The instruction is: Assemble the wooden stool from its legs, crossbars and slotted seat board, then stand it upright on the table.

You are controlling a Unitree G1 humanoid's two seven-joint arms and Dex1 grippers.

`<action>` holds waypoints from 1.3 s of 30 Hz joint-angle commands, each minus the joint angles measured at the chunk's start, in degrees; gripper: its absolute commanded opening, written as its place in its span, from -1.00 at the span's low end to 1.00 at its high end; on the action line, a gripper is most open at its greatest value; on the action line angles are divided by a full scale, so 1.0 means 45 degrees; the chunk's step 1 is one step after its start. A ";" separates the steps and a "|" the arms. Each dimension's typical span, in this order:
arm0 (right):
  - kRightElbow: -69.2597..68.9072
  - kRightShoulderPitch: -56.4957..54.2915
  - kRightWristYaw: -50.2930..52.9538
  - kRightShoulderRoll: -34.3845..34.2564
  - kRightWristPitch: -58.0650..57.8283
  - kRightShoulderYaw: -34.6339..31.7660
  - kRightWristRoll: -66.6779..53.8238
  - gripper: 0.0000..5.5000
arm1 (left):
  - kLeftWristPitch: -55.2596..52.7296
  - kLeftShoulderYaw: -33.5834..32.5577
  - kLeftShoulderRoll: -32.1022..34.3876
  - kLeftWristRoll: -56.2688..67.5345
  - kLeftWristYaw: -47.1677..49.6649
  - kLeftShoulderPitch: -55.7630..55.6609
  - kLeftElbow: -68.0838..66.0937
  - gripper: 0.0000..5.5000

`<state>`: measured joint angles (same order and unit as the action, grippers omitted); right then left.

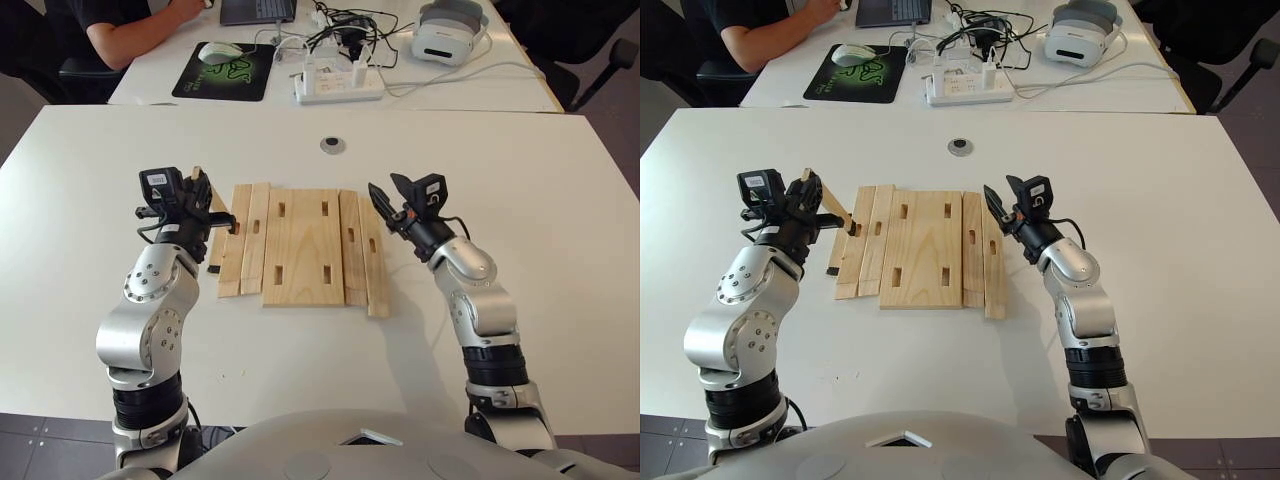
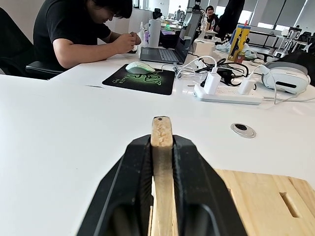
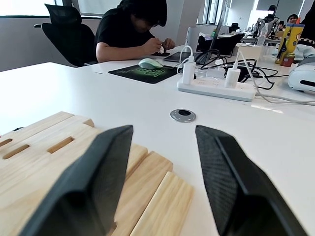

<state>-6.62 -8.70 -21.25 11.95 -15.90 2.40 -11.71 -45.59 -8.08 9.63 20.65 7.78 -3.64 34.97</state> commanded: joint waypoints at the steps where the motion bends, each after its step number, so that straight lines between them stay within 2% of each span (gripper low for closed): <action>1: -0.0131 -0.0165 -0.0116 0.0031 -0.0147 0.0061 -0.0033 -0.15 | 0.0101 -0.0131 -0.0102 -0.0148 -0.0184 0.0099 -0.0202 -0.84; 39: 0.0150 -0.0617 -0.0446 -0.0130 -0.0202 0.0573 -0.0044 -0.15 | 0.0698 0.0025 -0.0858 -0.0948 -0.0529 -0.0086 -0.0903 -0.84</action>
<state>-6.13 -10.32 -22.75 11.44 -16.23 4.90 -11.73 -42.82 -8.00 5.91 17.20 5.46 -4.30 31.59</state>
